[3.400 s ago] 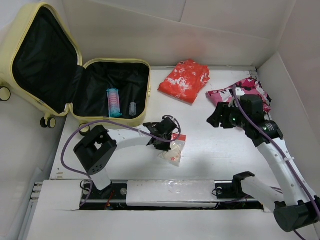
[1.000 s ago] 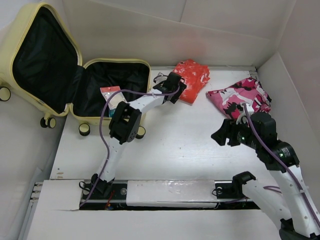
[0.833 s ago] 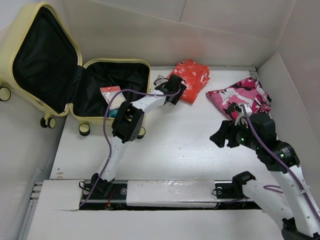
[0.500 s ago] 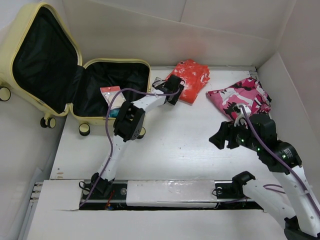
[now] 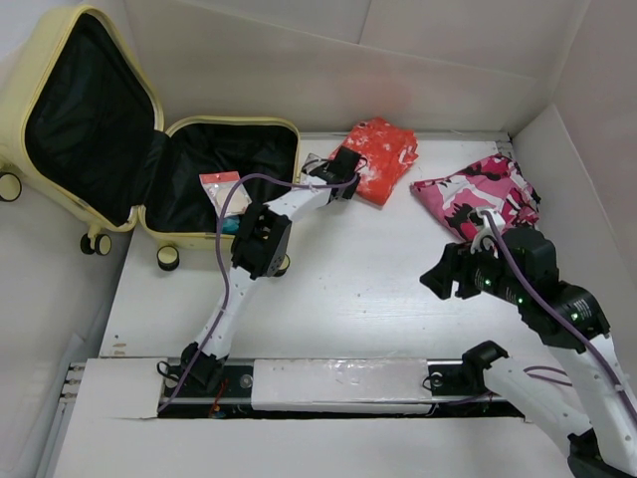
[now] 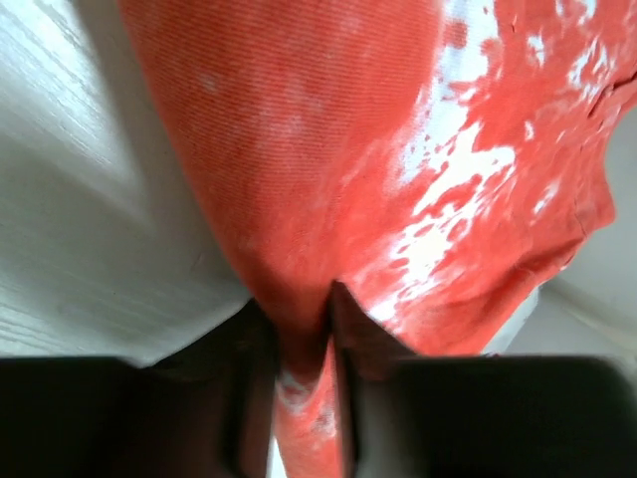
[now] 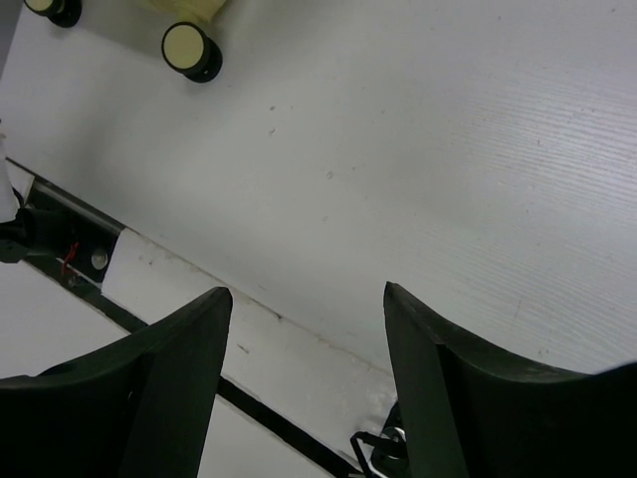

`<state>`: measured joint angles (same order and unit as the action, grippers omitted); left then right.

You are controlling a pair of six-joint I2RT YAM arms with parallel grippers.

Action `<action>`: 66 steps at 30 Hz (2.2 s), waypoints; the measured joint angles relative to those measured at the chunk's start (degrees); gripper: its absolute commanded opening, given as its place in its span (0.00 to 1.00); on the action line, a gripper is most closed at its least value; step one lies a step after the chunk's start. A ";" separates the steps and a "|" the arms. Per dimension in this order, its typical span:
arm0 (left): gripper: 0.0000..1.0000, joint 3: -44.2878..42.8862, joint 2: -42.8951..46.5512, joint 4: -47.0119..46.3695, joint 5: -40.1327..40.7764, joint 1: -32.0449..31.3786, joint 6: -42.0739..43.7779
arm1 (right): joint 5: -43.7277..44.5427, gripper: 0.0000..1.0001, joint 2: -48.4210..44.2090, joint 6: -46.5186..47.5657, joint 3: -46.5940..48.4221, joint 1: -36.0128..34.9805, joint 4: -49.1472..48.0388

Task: Pack the luggage

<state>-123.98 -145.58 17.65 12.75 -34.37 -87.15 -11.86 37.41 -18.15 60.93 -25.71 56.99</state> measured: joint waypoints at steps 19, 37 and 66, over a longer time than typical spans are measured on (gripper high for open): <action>0.00 2.82 8.24 -3.80 -6.40 0.68 26.56 | 1.60 0.67 2.16 0.24 6.80 -0.63 0.02; 0.00 8.92 30.27 11.41 -37.29 36.20 53.00 | 1.55 0.67 7.43 0.24 8.11 -0.63 -5.97; 0.81 27.91 38.73 7.06 -26.10 49.77 59.80 | 7.91 0.80 12.92 -2.89 5.66 -0.39 -10.93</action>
<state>-96.07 -106.85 24.71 -13.34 15.40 -27.35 -3.95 50.33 -21.04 66.59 -26.11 46.06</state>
